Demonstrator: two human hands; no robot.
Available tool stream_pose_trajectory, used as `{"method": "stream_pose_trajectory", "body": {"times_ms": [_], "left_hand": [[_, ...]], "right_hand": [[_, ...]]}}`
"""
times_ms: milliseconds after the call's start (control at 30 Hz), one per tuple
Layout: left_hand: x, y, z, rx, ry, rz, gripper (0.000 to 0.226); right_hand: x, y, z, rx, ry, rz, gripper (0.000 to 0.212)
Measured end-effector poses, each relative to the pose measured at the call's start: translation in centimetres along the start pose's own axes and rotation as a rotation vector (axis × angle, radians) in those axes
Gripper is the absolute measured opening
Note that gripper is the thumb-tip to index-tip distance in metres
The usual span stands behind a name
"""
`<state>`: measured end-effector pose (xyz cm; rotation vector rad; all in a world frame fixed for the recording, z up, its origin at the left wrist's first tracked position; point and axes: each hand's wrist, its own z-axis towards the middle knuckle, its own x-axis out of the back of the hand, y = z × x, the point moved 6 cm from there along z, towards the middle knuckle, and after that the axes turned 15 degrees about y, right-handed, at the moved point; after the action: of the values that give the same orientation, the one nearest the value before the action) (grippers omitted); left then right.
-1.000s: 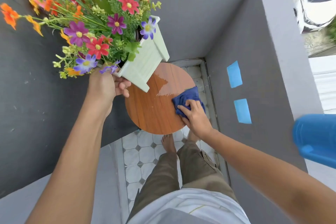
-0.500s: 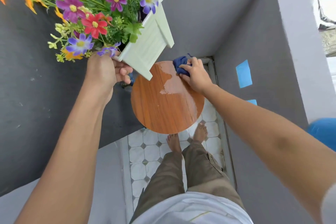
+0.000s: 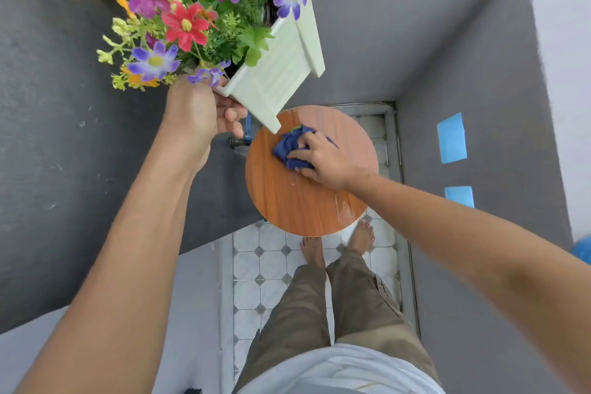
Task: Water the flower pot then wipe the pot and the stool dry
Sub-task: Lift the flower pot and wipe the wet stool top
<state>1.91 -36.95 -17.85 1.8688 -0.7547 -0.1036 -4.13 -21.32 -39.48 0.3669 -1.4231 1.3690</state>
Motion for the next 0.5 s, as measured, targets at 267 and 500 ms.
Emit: {"method": "stream_pose_trajectory", "body": {"times_ms": [267,500], "left_hand": [[0.3,-1.1,-0.9,-0.002,0.007,0.018,0.032],[0.0,-1.8,-1.5,0.016,-0.001,-0.003,0.037]], "right_hand": [[-2.3,-1.2,4.4,-0.462,0.207,-0.088,0.026],[-6.4,-12.0,-4.4,0.314,-0.197,0.132,0.024]]}}
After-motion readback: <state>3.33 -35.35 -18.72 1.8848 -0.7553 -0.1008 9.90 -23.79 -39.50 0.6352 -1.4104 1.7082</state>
